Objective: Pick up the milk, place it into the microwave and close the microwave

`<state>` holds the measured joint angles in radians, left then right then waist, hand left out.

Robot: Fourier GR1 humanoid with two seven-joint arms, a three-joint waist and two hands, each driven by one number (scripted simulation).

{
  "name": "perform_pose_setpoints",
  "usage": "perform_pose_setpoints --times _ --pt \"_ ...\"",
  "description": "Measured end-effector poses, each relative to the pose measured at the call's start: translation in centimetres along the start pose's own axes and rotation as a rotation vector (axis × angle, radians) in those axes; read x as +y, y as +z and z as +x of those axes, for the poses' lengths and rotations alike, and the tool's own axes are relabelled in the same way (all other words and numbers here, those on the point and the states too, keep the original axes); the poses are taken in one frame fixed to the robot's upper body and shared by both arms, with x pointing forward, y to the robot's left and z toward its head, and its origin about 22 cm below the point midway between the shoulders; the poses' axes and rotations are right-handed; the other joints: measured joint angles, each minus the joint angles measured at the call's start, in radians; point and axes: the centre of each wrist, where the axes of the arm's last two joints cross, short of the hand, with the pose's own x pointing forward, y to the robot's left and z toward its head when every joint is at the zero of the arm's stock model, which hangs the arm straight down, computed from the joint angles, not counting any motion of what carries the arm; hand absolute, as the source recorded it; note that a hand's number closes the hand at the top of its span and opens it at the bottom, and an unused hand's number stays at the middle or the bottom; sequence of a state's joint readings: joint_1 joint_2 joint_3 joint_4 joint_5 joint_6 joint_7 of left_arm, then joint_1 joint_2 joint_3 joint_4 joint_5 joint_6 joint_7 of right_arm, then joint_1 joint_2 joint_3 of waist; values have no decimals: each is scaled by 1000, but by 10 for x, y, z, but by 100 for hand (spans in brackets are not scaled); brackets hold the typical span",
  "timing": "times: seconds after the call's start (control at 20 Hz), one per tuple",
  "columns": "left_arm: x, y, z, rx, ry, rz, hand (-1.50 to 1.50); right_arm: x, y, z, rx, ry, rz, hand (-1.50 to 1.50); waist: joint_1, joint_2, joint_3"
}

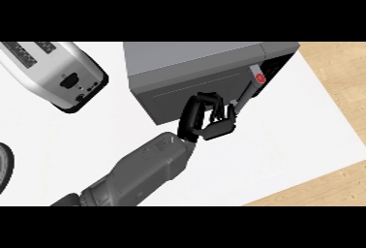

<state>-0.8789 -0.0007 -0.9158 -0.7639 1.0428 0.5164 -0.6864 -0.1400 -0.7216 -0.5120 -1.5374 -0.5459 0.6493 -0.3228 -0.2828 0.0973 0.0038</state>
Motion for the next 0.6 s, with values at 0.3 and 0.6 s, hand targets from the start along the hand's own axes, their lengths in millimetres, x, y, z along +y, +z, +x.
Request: perform_pose_setpoints --times 0.3,0.6 --pt "-1 0 0 -5 5 -4 150 -10 -1 -1 -4 -21 -5 -150 3 1 1" --pt "-2 -1 -1 -6 8 0 150 -20 -6 2 -12 -26 5 -150 3 1 1"
